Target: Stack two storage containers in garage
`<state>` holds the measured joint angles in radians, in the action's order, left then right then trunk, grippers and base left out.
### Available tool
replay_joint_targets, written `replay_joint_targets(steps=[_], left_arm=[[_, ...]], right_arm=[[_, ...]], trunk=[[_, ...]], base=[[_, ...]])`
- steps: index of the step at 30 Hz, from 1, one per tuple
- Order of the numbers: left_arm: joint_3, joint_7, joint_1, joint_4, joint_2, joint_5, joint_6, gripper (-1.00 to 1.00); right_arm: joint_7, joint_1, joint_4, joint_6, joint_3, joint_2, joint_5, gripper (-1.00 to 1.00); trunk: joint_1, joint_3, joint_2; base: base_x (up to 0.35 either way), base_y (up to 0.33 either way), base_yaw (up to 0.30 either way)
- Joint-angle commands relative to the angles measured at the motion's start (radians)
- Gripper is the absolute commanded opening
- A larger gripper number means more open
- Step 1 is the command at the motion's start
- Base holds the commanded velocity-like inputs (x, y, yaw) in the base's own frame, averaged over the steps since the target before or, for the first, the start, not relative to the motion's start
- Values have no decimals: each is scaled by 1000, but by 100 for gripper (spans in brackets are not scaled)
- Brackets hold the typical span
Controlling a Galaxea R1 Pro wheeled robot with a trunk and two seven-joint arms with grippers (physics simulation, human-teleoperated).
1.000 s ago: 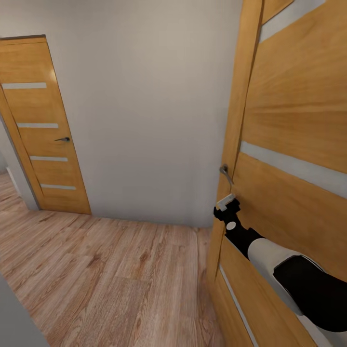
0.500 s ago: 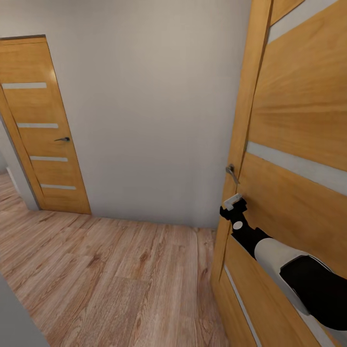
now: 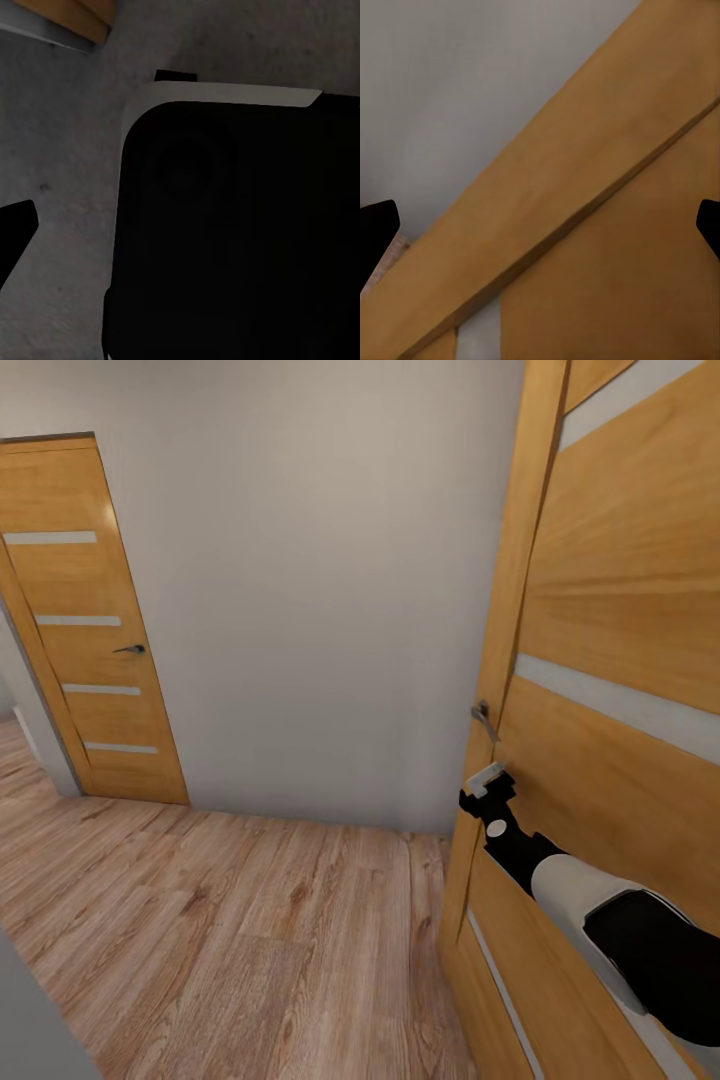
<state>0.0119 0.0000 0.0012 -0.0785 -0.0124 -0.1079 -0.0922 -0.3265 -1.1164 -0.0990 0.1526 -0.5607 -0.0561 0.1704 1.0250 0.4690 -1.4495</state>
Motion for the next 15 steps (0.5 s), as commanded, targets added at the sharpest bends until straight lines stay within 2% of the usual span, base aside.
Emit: replay_joint_targets(steps=[1,15], left_arm=[[0,0,0,-1,0,-9,-1,100],[0,0,0,-1,0,-9,-1,100]], right_arm=[[-5,0,2,2,36,-1,3,100],[-18,0,2,7,35,-2,4,100]], trunk=[[0,1,0],[0,1,0]], base=[[6,0,0],[133,0,0]])
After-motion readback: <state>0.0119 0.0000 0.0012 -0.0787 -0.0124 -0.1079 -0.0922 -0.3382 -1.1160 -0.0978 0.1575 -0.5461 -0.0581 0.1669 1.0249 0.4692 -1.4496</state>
